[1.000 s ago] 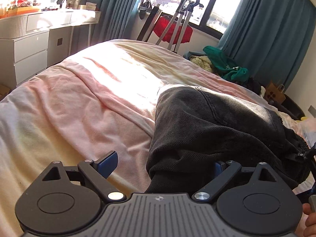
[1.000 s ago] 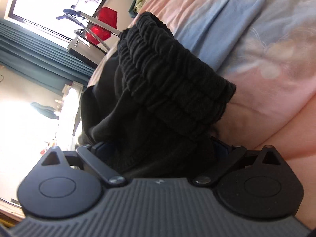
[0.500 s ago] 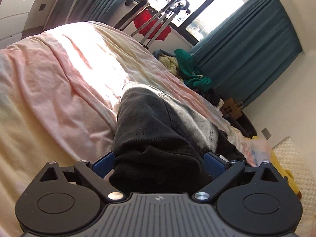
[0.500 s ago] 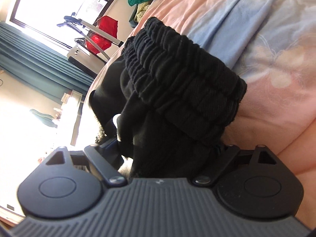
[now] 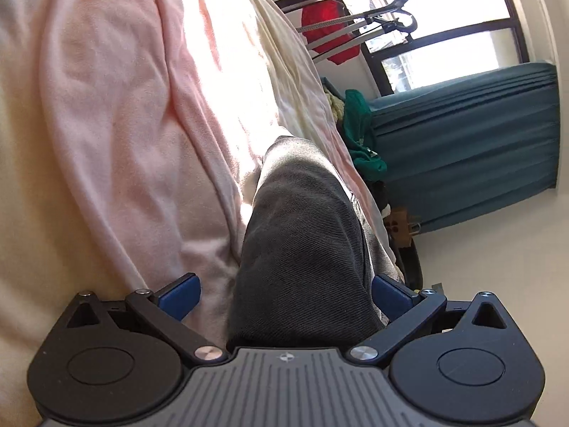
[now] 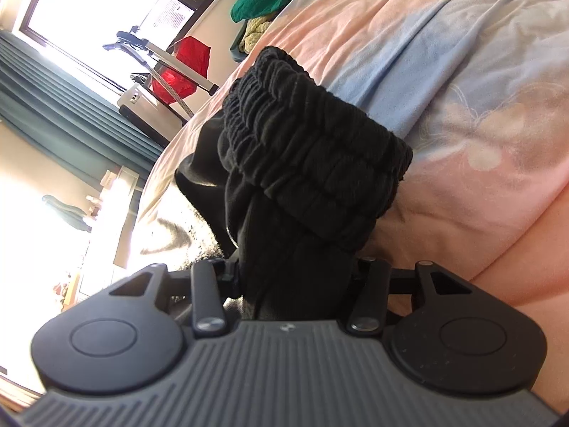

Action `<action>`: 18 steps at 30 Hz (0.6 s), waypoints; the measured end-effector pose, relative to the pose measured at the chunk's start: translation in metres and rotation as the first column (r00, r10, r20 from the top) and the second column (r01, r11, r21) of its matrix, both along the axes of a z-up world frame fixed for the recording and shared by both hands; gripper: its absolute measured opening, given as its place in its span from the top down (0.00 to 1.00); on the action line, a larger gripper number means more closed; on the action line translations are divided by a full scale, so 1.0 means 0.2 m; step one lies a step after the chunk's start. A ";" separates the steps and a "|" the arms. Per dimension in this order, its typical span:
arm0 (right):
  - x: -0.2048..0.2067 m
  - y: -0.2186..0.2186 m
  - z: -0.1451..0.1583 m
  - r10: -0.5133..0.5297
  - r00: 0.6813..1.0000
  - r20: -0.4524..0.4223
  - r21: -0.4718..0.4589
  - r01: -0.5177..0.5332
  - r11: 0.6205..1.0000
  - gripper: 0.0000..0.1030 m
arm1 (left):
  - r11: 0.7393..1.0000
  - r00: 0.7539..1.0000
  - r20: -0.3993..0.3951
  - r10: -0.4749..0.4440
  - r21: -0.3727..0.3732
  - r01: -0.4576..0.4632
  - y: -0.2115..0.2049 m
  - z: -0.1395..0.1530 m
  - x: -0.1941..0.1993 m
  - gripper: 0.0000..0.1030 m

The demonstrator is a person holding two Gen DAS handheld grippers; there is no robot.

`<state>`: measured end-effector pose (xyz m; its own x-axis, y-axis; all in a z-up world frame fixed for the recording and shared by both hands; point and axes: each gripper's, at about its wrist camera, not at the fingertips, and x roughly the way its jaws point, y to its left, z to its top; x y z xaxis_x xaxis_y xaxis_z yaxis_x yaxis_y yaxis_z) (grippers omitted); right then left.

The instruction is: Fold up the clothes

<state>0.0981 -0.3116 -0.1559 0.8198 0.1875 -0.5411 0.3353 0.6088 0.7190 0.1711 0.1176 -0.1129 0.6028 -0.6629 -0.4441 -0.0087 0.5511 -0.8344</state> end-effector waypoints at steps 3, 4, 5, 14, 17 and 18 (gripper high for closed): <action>-0.02 0.00 0.01 -0.002 1.000 0.015 0.007 0.001 1.000 0.54 | 1.000 0.999 0.029 -0.017 0.014 0.016 -0.02 0.00 0.05 0.12; -0.04 -0.01 0.01 -0.003 1.000 0.023 0.011 0.002 1.000 0.56 | 1.000 0.999 0.045 -0.023 0.009 0.023 -0.03 0.00 0.05 0.22; -0.06 -0.01 0.01 -0.004 0.999 0.034 0.013 0.003 1.000 0.56 | 1.000 0.998 0.052 -0.029 0.004 0.028 -0.03 0.00 0.06 0.38; -0.14 -0.02 0.12 -0.008 0.994 0.113 0.043 0.003 0.999 0.67 | 0.995 0.993 0.105 -0.047 0.091 0.038 -0.08 0.13 0.01 0.60; -0.18 -0.04 0.18 -0.011 0.994 0.108 0.062 0.004 0.998 0.68 | 0.993 0.991 0.113 -0.067 0.107 0.055 -0.09 0.20 -0.05 0.61; -0.20 -0.04 0.21 -0.011 0.994 0.107 0.063 0.004 0.998 0.68 | 0.992 0.991 0.113 -0.073 0.111 0.061 -0.10 0.23 -0.07 0.62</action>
